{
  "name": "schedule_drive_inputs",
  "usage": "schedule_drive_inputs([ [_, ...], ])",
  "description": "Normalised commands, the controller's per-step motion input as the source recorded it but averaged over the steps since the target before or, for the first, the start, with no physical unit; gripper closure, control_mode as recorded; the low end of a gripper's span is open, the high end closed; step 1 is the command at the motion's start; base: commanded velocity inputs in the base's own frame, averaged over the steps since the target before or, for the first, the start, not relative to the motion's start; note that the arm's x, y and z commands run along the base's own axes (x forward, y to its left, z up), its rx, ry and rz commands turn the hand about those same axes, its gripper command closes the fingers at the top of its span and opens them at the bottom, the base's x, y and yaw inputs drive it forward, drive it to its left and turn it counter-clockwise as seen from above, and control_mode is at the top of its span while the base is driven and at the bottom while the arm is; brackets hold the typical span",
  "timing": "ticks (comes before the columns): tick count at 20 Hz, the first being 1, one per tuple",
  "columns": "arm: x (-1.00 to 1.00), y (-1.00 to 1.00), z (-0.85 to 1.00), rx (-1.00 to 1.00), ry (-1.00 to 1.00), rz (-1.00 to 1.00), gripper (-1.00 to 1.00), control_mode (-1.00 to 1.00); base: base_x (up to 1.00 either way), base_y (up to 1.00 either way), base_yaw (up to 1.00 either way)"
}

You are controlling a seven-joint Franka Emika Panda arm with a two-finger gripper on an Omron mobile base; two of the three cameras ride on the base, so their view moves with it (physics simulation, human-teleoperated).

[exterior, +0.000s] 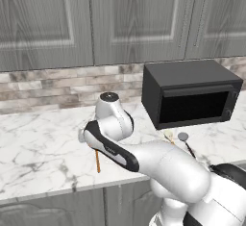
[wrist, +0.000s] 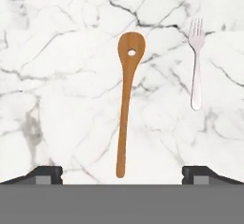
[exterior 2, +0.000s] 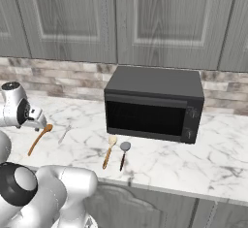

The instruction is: Organize the utensils by type. Pick up the wooden spoons from the counter and place them in the open cabinet. Then pick up the metallic utensils from the counter and place them in the open drawer.

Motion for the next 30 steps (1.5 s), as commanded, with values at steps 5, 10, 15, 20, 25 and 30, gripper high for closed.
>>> schedule_drive_inputs([
  [5,0.2,0.09,-0.37,-0.2,0.0,-0.1,-1.0,-1.0,0.0,0.0,0.0],
  [10,0.31,0.01,-0.34,-0.16,0.0,-0.09,-1.0,-1.0,0.0,0.0,0.0],
  [15,0.32,0.0,-0.34,-0.15,0.0,-0.05,-1.0,-1.0,0.0,0.0,0.0],
  [20,0.32,0.03,-0.37,-0.14,0.0,-0.05,-1.0,-1.0,0.0,0.0,0.0],
  [25,0.17,0.02,-0.32,-0.04,0.0,-0.05,-1.0,-1.0,0.0,0.0,0.0],
  [30,0.13,0.02,-0.21,0.0,0.0,-0.05,-1.0,-1.0,0.0,0.0,0.0],
])
